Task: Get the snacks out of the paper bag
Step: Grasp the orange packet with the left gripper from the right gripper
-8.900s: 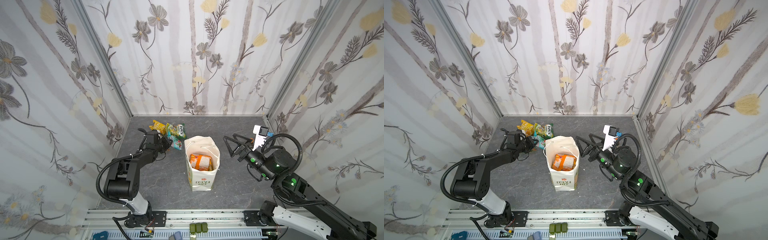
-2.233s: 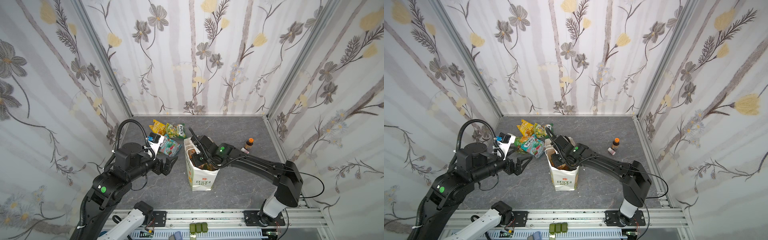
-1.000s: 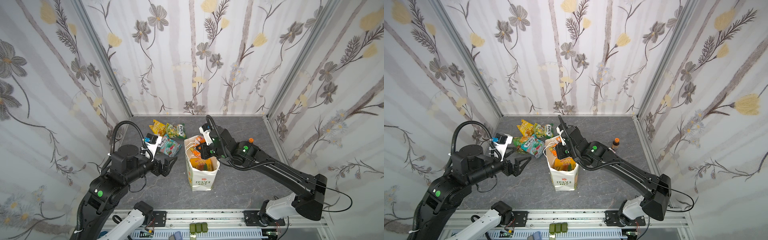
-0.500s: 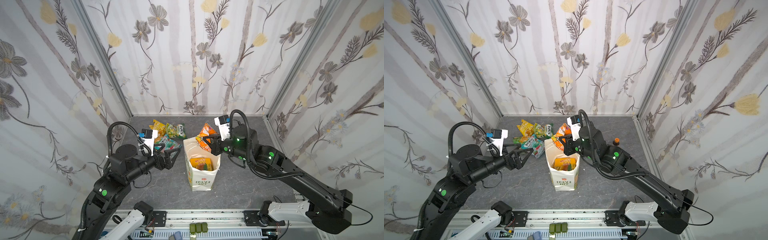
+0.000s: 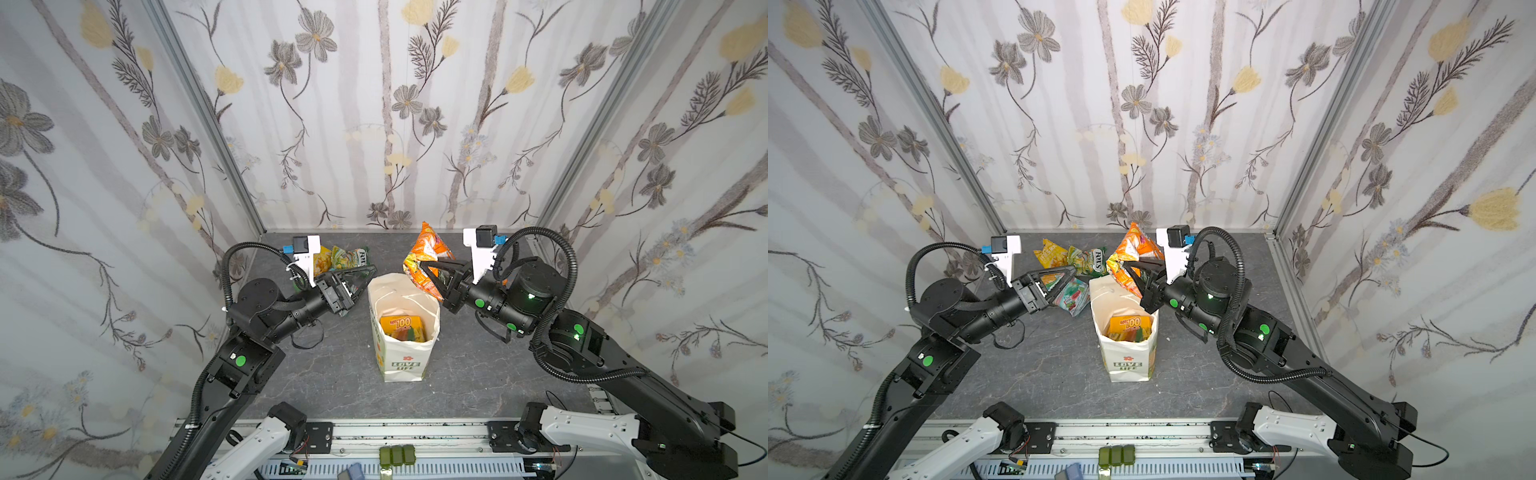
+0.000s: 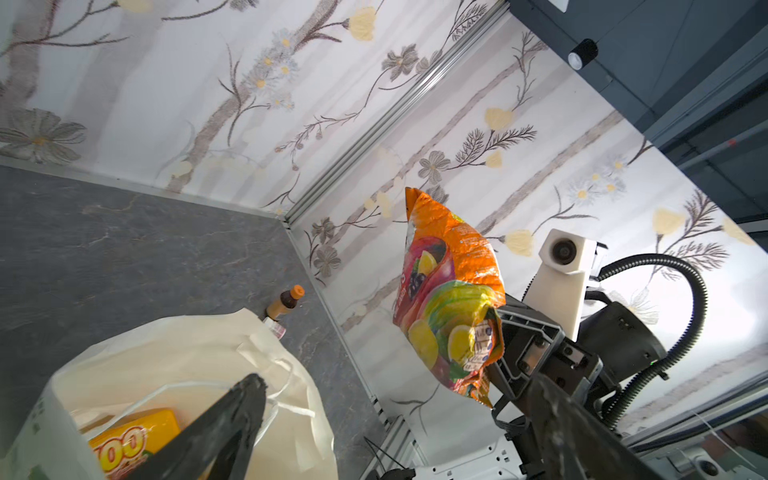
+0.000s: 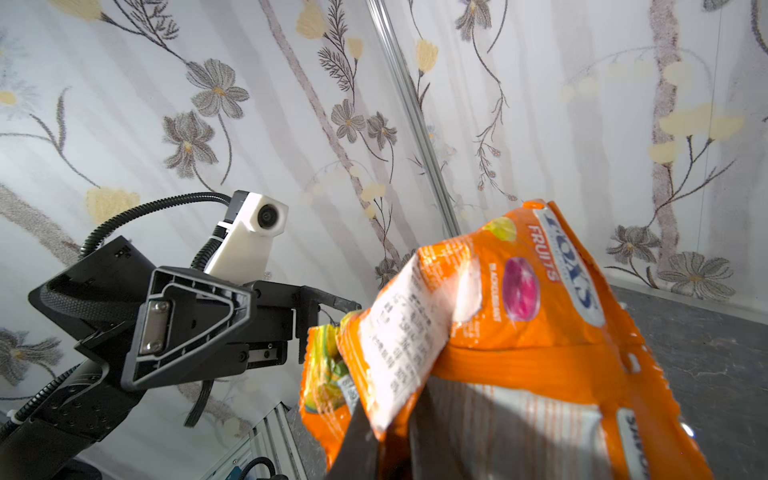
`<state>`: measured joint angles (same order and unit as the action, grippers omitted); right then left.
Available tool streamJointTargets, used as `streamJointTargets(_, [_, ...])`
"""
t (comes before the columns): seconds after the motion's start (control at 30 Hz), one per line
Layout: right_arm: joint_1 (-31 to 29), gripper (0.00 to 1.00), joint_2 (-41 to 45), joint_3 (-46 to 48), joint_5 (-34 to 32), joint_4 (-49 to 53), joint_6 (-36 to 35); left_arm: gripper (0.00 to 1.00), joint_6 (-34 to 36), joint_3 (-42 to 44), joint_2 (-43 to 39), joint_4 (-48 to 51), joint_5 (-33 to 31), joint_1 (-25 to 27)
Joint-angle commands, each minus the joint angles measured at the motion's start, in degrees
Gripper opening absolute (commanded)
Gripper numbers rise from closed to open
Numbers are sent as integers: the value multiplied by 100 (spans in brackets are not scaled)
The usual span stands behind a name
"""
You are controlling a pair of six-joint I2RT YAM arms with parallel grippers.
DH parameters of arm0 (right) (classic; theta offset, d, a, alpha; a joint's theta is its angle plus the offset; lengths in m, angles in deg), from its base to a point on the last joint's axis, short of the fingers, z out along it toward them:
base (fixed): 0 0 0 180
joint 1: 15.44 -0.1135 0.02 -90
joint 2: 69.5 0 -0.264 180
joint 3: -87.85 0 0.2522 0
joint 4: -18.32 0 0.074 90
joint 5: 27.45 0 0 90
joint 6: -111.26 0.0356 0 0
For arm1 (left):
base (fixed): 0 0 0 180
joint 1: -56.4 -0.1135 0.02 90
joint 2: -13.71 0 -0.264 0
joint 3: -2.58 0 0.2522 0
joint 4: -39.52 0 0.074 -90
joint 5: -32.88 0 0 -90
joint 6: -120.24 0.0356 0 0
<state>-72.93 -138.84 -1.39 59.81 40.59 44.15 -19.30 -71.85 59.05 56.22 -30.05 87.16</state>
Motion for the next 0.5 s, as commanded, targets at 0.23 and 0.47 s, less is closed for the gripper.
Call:
streamJointTargets(0.23, [-218, 0, -292, -101, 97, -368, -189, 89, -331, 21, 621, -1571, 189, 735])
streamJointTargets(0.47, [-245, 0, -318, -107, 88, -298, -198, 59, -265, 80, 824, -1768, 176, 896])
